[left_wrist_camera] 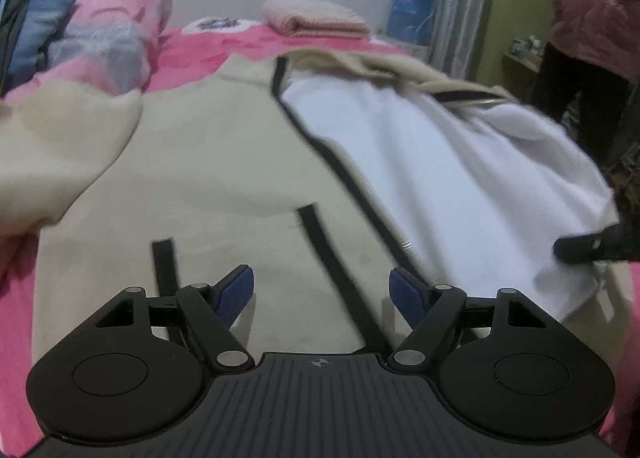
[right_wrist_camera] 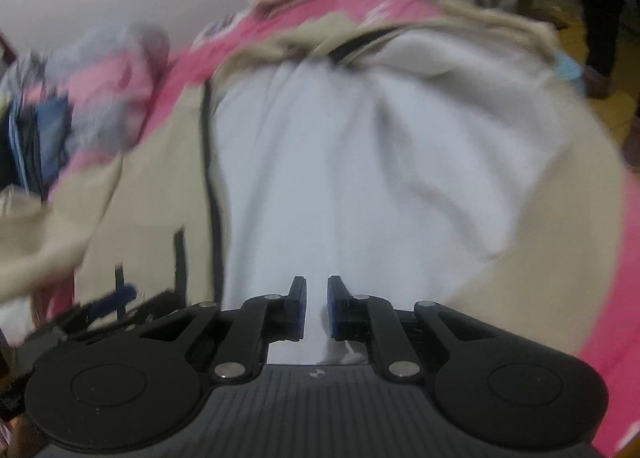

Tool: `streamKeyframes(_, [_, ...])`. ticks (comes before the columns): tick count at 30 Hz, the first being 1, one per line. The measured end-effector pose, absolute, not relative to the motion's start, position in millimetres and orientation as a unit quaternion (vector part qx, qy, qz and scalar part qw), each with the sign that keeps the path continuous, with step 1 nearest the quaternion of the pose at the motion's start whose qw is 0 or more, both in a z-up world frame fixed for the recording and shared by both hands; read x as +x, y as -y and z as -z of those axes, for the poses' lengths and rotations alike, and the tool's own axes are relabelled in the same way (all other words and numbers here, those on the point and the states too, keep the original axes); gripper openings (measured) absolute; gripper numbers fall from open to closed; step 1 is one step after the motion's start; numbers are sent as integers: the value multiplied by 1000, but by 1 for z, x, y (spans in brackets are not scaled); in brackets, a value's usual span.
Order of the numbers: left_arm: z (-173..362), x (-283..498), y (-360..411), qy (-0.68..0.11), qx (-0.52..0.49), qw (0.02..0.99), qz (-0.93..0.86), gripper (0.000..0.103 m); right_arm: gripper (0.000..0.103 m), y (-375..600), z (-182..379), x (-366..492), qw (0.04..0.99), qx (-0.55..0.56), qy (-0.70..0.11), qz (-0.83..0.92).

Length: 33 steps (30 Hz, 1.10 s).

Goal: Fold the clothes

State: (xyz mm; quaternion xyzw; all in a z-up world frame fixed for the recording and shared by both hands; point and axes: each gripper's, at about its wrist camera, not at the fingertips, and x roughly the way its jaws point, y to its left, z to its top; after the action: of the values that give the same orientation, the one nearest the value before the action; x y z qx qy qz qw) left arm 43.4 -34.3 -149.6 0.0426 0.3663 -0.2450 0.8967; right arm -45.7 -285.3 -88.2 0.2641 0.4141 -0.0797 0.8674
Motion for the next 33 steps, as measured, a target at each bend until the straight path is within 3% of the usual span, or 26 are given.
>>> streamKeyframes(2, [143, 43, 41, -373, 36, 891, 257, 76, 12, 313, 82, -61, 868, 291, -390, 100])
streamKeyframes(7, [136, 44, 61, -400, 16, 869, 291, 80, 29, 387, 75, -94, 866, 334, -331, 171])
streamKeyframes(12, [157, 54, 79, -429, 24, 861, 272, 77, 42, 481, 112, -111, 820, 443, -287, 221])
streamKeyframes(18, [166, 54, 85, -435, 26, 867, 241, 77, 47, 556, 173, -116, 751, 574, -232, 231])
streamKeyframes(27, [167, 59, 84, -442, -1, 868, 227, 77, 55, 589, 225, -96, 705, 641, -216, 214])
streamKeyframes(33, [168, 58, 85, -439, -5, 870, 223, 77, 51, 589, 235, -91, 713, 651, -182, 187])
